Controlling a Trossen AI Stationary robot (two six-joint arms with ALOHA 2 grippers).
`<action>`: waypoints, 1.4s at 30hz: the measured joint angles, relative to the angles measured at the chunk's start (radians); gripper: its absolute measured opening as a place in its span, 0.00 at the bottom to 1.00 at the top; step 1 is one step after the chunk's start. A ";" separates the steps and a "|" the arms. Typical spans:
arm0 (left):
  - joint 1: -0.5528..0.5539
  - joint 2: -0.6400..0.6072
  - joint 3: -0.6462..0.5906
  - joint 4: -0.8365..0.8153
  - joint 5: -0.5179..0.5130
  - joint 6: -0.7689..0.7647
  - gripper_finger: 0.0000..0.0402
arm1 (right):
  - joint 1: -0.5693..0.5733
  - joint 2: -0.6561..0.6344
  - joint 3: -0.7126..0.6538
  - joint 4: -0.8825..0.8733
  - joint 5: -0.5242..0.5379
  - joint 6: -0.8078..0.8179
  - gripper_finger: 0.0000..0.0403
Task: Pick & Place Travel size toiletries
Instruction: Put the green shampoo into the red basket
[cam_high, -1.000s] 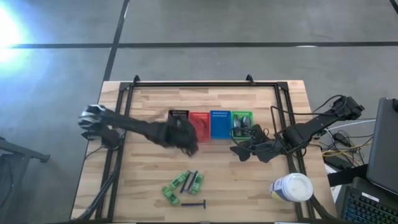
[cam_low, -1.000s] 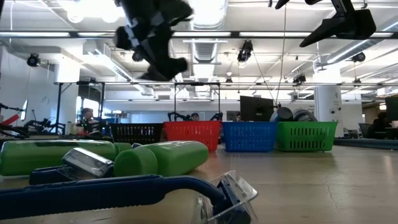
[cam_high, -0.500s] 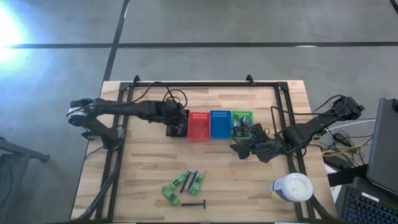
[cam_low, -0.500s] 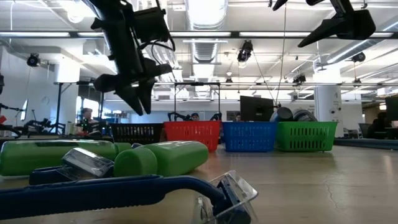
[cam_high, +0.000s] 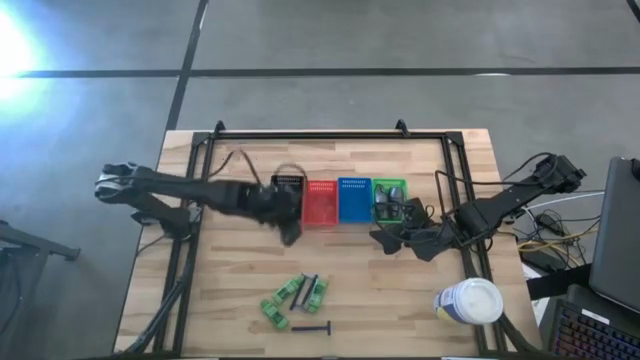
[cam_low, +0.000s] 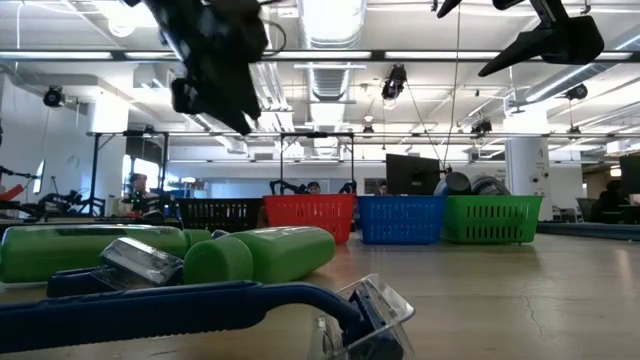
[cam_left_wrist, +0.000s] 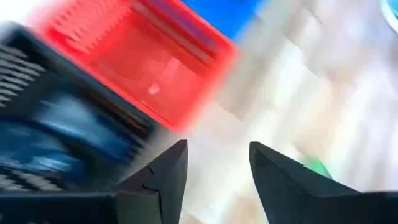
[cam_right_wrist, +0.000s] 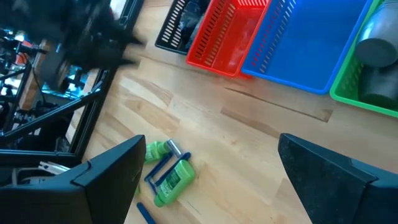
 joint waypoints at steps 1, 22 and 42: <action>-0.035 0.000 -0.001 -0.004 0.016 -0.010 0.44 | 0.000 0.000 0.000 0.000 -0.001 0.000 0.90; -0.533 0.256 0.041 -0.037 -0.001 -0.433 0.65 | 0.010 0.025 -0.023 0.062 -0.076 -0.039 0.90; -0.544 0.486 0.127 -0.083 -0.075 -0.382 0.59 | 0.055 0.129 -0.020 0.089 -0.119 -0.004 0.90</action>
